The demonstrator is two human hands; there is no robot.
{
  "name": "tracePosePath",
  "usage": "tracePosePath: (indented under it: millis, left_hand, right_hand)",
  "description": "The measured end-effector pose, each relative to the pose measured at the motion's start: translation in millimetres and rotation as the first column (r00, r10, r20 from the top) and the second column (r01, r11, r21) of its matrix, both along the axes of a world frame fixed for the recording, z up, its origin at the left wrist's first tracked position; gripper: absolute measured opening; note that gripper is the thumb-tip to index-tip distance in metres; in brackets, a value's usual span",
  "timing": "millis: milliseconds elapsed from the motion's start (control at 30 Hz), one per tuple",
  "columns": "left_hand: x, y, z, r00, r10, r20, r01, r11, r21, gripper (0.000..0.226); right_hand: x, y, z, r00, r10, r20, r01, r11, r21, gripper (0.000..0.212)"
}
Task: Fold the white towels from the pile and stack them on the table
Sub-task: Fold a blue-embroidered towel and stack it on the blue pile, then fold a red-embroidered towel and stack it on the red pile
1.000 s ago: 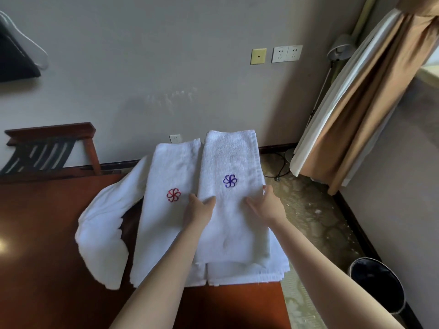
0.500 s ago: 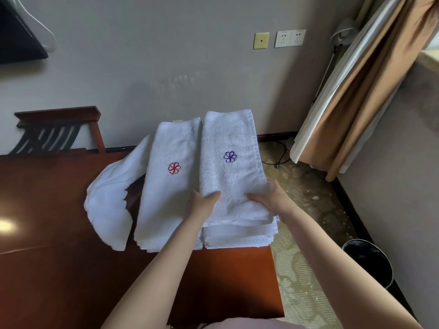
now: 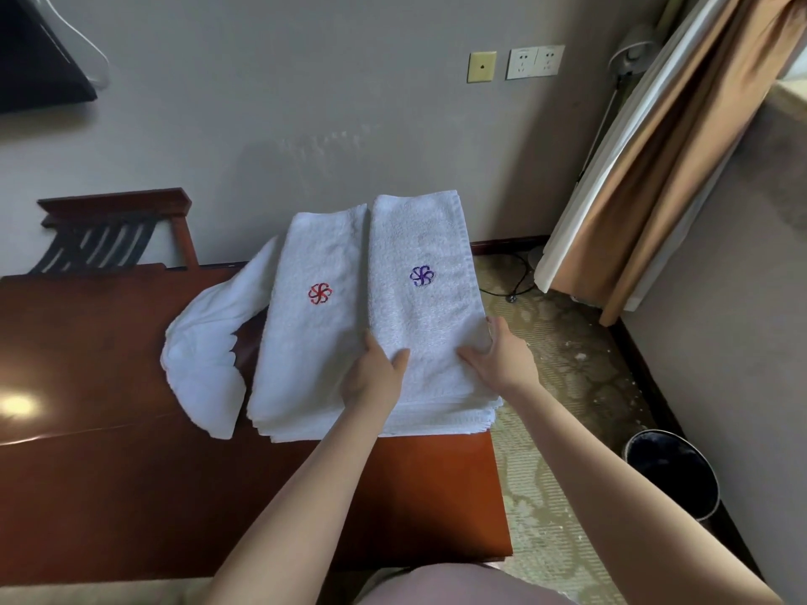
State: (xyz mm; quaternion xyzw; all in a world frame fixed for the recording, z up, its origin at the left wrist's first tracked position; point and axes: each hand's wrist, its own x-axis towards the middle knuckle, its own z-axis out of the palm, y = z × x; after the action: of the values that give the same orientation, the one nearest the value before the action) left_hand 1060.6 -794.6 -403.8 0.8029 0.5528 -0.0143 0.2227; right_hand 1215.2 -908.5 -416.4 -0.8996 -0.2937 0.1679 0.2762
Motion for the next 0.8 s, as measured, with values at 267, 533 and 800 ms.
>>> tracePosePath:
  millis: [267,533,800]
  left_hand:
    - [-9.1,9.5,-7.5,0.88,-0.475,-0.017,0.448,0.817,0.364,0.041]
    - [-2.4,21.3,-5.0,0.86,-0.505,0.064,0.492,0.857,0.157,0.042]
    - [5.5,39.3,27.7,0.87,-0.289,0.399,0.185,0.943,0.277,0.024]
  right_hand:
    - [-11.7,2.9,7.9,0.796,0.314,0.518,-0.305,0.947,-0.104,0.066]
    - [-8.9,1.1,1.6,0.867,0.448,0.218,-0.388,0.881,-0.269,0.063]
    - [-10.5,26.2,46.1,0.867,0.355,0.349,-0.378,0.926,-0.002,0.041]
